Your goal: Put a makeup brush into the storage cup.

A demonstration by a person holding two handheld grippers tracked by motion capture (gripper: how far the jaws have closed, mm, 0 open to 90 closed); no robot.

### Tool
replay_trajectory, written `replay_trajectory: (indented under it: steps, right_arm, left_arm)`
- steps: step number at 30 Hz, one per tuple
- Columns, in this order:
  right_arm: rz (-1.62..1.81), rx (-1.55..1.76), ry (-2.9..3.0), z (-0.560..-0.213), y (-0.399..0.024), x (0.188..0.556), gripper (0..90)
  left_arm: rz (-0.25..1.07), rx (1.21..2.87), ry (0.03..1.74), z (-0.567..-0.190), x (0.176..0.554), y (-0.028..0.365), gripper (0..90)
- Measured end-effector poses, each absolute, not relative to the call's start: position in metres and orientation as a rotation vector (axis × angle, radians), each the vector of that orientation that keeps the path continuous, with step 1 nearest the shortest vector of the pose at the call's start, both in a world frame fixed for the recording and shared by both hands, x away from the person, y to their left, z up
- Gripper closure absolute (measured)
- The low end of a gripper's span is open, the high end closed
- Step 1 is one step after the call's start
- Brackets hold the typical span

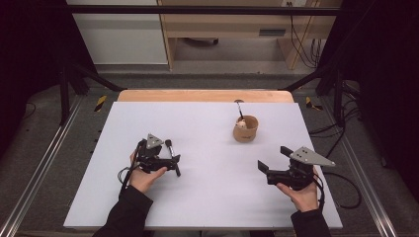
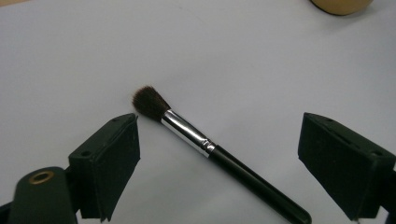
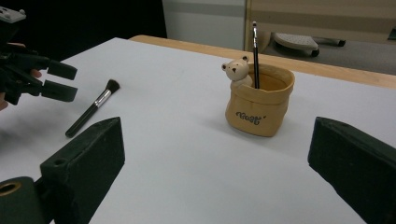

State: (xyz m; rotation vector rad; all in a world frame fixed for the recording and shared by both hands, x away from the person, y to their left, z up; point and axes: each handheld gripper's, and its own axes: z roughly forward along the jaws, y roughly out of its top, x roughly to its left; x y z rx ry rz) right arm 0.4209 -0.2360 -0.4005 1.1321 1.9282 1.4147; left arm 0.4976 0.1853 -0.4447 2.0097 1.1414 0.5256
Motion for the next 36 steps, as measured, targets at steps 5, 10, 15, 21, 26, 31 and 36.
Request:
replay_trajectory:
  steps: [5,10,15,21,26,31,36]
  right_arm:
    - [1.414,1.134,1.927,-0.401,-0.236,0.421,4.5]
    - [1.408,1.133,1.935,-0.402,-0.234,0.422,4.5]
    - [1.401,1.126,1.947,-0.404,-0.232,0.422,4.4]
    - [1.406,1.123,1.942,-0.403,-0.233,0.421,4.3]
    - [1.407,1.126,1.937,-0.403,-0.234,0.421,4.3]
    - [1.407,1.130,1.939,-0.403,-0.234,0.421,4.4]
    - [1.404,1.130,1.944,-0.404,-0.233,0.422,4.4]
  left_arm:
    - [0.524,2.014,1.164,-0.449,0.501,0.183,14.7]
    - [0.515,2.033,1.184,-0.454,0.503,0.180,17.0]
    - [0.505,2.058,1.205,-0.460,0.505,0.177,20.3]
    - [0.486,2.086,1.212,-0.466,0.506,0.175,25.7]
    - [0.468,2.092,1.224,-0.468,0.507,0.174,30.9]
    - [0.454,2.102,1.232,-0.470,0.508,0.174,36.1]
    - [0.439,2.104,1.246,-0.472,0.509,0.174,40.7]
